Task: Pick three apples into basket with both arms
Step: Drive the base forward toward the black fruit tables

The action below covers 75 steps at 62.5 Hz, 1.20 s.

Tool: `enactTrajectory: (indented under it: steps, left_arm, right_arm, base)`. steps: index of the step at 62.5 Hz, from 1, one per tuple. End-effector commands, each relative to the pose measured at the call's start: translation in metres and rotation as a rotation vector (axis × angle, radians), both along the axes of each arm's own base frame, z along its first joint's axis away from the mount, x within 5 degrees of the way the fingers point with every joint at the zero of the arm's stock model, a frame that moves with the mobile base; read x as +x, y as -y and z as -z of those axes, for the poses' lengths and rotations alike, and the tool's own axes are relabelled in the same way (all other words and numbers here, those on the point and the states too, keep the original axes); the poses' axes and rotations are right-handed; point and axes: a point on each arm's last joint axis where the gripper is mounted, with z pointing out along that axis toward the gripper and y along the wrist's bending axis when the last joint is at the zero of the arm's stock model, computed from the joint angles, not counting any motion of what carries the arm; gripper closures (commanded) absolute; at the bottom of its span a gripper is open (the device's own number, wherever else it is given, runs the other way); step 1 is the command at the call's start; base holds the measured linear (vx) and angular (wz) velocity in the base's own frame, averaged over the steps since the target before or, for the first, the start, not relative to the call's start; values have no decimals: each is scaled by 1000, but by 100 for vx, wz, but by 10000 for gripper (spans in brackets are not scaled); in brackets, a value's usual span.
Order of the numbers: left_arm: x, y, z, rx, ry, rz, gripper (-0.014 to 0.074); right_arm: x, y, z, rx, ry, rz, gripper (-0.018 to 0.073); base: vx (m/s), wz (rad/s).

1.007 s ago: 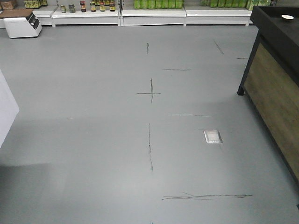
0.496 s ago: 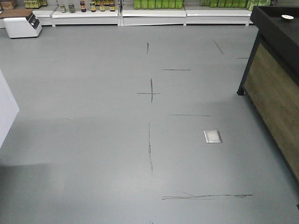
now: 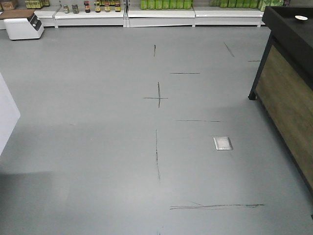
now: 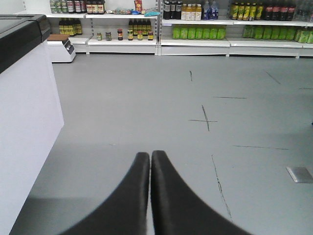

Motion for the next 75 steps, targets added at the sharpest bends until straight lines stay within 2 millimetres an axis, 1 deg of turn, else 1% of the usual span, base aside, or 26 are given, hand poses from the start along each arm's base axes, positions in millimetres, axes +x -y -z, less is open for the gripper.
enactTrajectory:
  steps: [1, 33, 75]
  left_arm:
    - [1, 0, 1, -2, 59, -1, 603]
    - [1, 0, 1, -2, 59, -1, 603]
    - [1, 0, 1, -2, 59, -1, 603]
  right_arm:
    - [0, 0, -3, -10, 68, 5, 561]
    - [0, 0, -2, -10, 68, 5, 561]
    - [0, 0, -2, -10, 68, 5, 561]
  base:
    - [0, 1]
    - [3, 4]
    - [12, -1]
